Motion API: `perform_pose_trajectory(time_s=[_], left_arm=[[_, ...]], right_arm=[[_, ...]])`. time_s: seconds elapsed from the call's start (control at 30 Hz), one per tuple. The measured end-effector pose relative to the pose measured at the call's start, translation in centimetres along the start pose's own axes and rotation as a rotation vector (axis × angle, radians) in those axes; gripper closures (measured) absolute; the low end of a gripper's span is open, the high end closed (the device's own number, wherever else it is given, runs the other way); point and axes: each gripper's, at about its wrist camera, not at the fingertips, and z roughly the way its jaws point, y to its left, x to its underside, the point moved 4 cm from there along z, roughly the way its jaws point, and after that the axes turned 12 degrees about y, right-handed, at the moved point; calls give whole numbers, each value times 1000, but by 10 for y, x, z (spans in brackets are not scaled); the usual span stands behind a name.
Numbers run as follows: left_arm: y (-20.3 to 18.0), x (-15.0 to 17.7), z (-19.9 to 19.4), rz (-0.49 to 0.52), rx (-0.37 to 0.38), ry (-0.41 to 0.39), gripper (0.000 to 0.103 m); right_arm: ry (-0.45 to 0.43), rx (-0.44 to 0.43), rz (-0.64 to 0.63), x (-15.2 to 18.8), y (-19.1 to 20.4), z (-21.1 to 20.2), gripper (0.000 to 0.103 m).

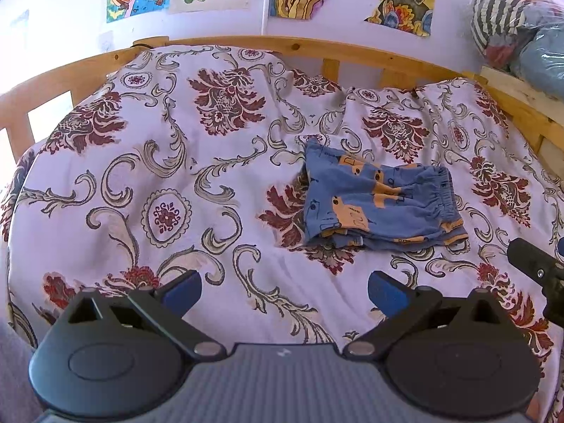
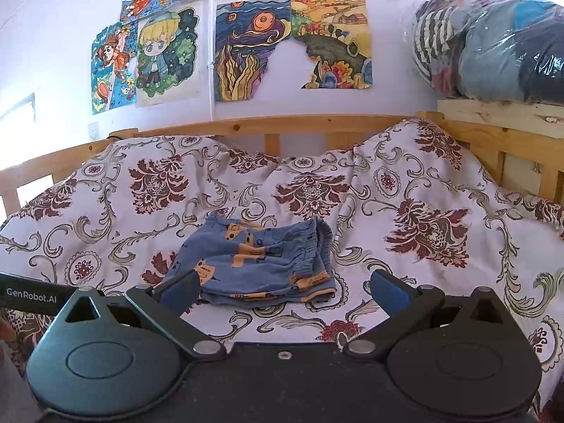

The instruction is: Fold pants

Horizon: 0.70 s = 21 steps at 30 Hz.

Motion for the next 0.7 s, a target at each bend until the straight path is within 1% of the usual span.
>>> perform_pose_trajectory(time_s=[0.7], left_arm=[[0,0,0,0,1,2,0]], right_arm=[[0,1,-6,0,1,1,1]])
